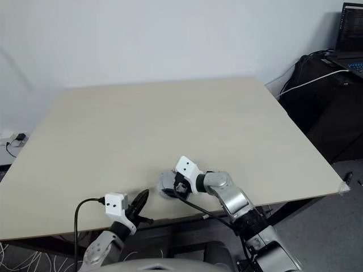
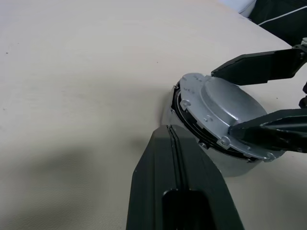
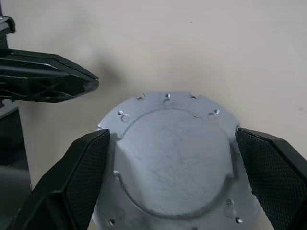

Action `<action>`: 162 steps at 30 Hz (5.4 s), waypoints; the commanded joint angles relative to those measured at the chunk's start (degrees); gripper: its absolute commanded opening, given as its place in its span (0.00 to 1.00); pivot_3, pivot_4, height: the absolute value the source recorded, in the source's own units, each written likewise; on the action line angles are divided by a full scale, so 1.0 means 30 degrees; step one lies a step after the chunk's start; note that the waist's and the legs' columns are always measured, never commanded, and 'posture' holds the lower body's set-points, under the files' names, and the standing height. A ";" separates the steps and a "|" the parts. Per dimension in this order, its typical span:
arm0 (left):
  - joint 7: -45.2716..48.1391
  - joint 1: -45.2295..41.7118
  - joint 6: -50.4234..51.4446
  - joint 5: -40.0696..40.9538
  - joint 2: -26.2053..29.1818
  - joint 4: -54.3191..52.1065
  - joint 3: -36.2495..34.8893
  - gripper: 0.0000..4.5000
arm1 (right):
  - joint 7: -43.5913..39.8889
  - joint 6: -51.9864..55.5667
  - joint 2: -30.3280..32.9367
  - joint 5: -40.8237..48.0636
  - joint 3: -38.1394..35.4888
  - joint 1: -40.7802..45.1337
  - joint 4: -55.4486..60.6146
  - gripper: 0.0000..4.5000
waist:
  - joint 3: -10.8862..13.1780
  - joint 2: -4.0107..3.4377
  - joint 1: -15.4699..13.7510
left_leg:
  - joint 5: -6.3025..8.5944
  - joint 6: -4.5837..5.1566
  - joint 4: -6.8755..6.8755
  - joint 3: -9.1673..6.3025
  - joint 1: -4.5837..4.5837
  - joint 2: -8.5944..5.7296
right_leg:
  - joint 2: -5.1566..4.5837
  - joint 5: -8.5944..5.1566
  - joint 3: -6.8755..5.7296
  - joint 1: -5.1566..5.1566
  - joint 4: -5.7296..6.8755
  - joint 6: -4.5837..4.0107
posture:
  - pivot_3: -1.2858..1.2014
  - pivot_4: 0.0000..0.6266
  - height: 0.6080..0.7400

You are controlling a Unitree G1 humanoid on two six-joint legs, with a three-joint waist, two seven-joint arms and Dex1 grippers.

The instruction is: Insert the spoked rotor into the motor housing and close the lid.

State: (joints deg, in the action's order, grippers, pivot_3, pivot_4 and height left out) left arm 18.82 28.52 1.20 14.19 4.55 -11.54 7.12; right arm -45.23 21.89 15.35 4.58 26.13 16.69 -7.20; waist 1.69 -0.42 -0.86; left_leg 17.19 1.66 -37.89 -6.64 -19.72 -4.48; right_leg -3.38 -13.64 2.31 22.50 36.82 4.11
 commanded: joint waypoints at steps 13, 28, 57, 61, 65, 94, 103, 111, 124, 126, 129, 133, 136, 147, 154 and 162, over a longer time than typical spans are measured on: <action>0.0196 -0.0116 -0.0399 0.0248 0.0018 -0.0525 -0.0147 0.00 | 0.0769 0.0083 -0.0421 0.0096 -0.0791 -0.0148 -0.0137 0.71 | -0.0006 -0.0008 0.0001 | -0.0001 -0.0001 -0.0002 0.0001 0.0006 0.0000 | 0.0000 -0.0001 0.0001 -0.0005 0.0003 0.0003 | 0.52 0.00 1.00; 0.0188 -0.0076 -0.0257 0.0212 0.0035 -0.0737 0.0049 0.00 | 0.1598 0.0010 -0.0867 -0.0179 -0.0856 -0.0806 0.0384 0.71 | -0.0007 -0.0009 0.0004 | -0.0004 -0.0005 -0.0007 0.0002 0.0008 0.0001 | 0.0003 -0.0005 0.0002 -0.0007 0.0006 0.0014 | 0.52 0.00 1.00; 0.0276 0.0078 -0.0135 0.0298 0.0083 -0.0852 0.0072 0.00 | 0.1267 0.2193 0.0099 -0.1455 0.0210 -0.0472 -0.0007 0.71 | -0.0156 -0.0138 -0.0035 | -0.0010 -0.0008 -0.0007 0.0002 0.0033 -0.0001 | -0.0006 -0.0055 0.0002 -0.0032 0.0004 0.0092 | 0.52 0.00 1.00; 0.0246 0.0116 -0.0120 0.0335 0.0078 -0.0917 0.0091 0.00 | 0.1553 0.2092 0.0022 -0.1575 0.0108 -0.0506 -0.0029 0.71 | -0.0157 -0.0139 -0.0062 | -0.0004 -0.0001 -0.0003 0.0000 0.0032 -0.0005 | -0.0011 -0.0056 0.0001 -0.0032 0.0002 0.0091 | 0.52 0.00 1.00; 0.0190 0.0112 -0.0040 0.0335 0.0069 -0.1040 0.0139 0.00 | 0.2215 0.1579 -0.0232 -0.1837 0.0142 -0.0726 -0.0122 0.71 | -0.0158 -0.0135 -0.0064 | -0.0004 -0.0002 -0.0003 -0.0001 0.0033 -0.0006 | -0.0013 -0.0057 -0.0001 -0.0034 0.0003 0.0092 | 0.52 0.00 1.00; 0.0479 -0.9308 1.3692 0.6903 0.2066 0.1323 -0.3369 0.00 | 0.2540 0.1109 -0.0303 -0.2201 0.0409 -0.0829 0.0002 0.71 | -0.0221 -0.0098 0.0042 | -0.0040 -0.0039 -0.0001 -0.0024 0.0064 -0.0003 | 0.0034 0.0013 0.0011 -0.0037 0.0031 0.0011 | 0.52 0.00 1.00; 0.0660 -1.0508 1.6253 0.6989 0.2427 0.2017 -0.3608 0.00 | 0.2681 0.1351 -0.0228 -0.2097 0.0168 -0.0821 0.0400 0.71 | -0.0220 -0.0090 0.0028 | -0.0044 -0.0055 0.0007 -0.0032 0.0058 -0.0004 | 0.0031 0.0015 0.0010 -0.0034 0.0027 0.0001 | 0.52 0.00 1.00; 0.1003 -1.0454 1.7901 0.6983 0.2755 0.1852 -0.3121 0.00 | 0.2611 0.1392 -0.0187 -0.2122 0.0237 -0.0754 0.0441 0.71 | -0.0222 -0.0089 0.0019 | -0.0049 -0.0064 0.0012 -0.0035 0.0058 -0.0005 | 0.0028 0.0015 0.0010 -0.0034 0.0026 0.0001 | 0.52 0.00 1.00; 0.1540 -1.0277 1.8615 0.6926 0.2479 0.1610 -0.2559 0.00 | 0.2392 0.1526 -0.0339 -0.1841 0.0259 -0.0811 0.0623 0.79 | -0.0225 -0.0090 0.0005 | -0.0050 -0.0069 0.0015 -0.0038 0.0059 -0.0008 | 0.0020 0.0009 0.0012 -0.0036 0.0024 0.0007 | 0.52 0.00 1.00; 0.1516 -1.0259 1.8634 0.6886 0.2457 0.1612 -0.2546 0.00 | 0.2136 0.1658 -0.0335 -0.1589 0.0211 -0.0878 0.0888 0.93 | -0.0226 -0.0088 -0.0001 | -0.0050 -0.0070 0.0014 -0.0039 0.0058 -0.0008 | 0.0020 0.0010 0.0011 -0.0037 0.0024 0.0006 | 0.52 0.00 1.00; 0.1452 -1.0209 1.8617 0.6818 0.2432 0.1631 -0.2542 0.00 | 0.2083 0.1708 -0.0362 -0.1443 0.0061 -0.0944 0.1324 1.00 | -0.0225 -0.0086 -0.0012 | -0.0049 -0.0068 0.0018 -0.0042 0.0054 -0.0011 | 0.0014 0.0011 0.0010 -0.0036 0.0018 0.0004 | 0.52 0.00 1.00; 0.1460 -1.0068 1.8581 0.6792 0.2438 0.1573 -0.2534 0.00 | 0.1871 0.1760 -0.0326 -0.0786 -0.0555 -0.0915 0.2250 1.00 | -0.0220 -0.0079 -0.0027 | -0.0048 -0.0068 0.0022 -0.0043 0.0049 -0.0015 | 0.0008 0.0010 0.0007 -0.0035 0.0014 0.0004 | 0.52 0.00 1.00; 0.1443 -1.0013 1.8575 0.6789 0.2412 0.1533 -0.2568 0.00 | 0.1564 0.1999 -0.0087 0.0044 -0.1318 -0.1012 0.3567 1.00 | -0.0207 -0.0065 -0.0043 | -0.0045 -0.0064 0.0023 -0.0045 0.0035 -0.0021 | 0.0001 0.0009 0.0008 -0.0023 0.0009 0.0003 | 0.52 0.00 1.00; 0.1618 -0.9954 1.8450 0.6748 0.2329 0.1530 -0.2506 0.00 | 0.2636 0.7281 0.1974 0.2698 -0.4838 -0.2829 0.7749 1.00 | -0.0191 -0.0038 -0.0241 | -0.0016 -0.0026 0.0033 -0.0045 0.0004 -0.0028 | -0.0025 0.0000 0.0003 -0.0012 -0.0031 0.0009 | 0.52 0.00 1.00; 0.1735 -0.9856 1.8260 0.6657 0.2234 0.1603 -0.2458 0.00 | 0.5343 1.5020 -0.0930 0.5045 -0.7426 -0.2788 0.7239 1.00 | -0.0189 -0.0046 -0.0280 | -0.0017 -0.0030 0.0037 -0.0041 -0.0009 -0.0015 | -0.0039 0.0001 0.0013 0.0010 -0.0016 -0.0009 | 0.52 0.00 1.00; 0.1809 -0.9516 1.8319 0.6784 0.2229 0.1301 -0.2577 0.00 | 0.7190 1.9054 -0.4308 0.6883 -1.0871 -0.1518 0.5565 1.00 | -0.0190 -0.0058 -0.0268 | -0.0009 -0.0018 0.0052 -0.0034 -0.0009 -0.0045 | -0.0034 0.0003 0.0012 0.0013 -0.0028 -0.0007 | 0.52 0.00 1.00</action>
State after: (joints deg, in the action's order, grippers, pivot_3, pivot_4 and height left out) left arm 23.79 -0.87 55.26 34.21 11.60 -7.22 -2.11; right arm -24.66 77.49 3.58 23.38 -3.82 10.33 9.75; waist 1.12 -0.60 -1.67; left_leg 17.16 1.61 -37.72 -6.74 -19.75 -4.62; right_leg -3.48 -13.63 2.35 22.54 36.73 4.08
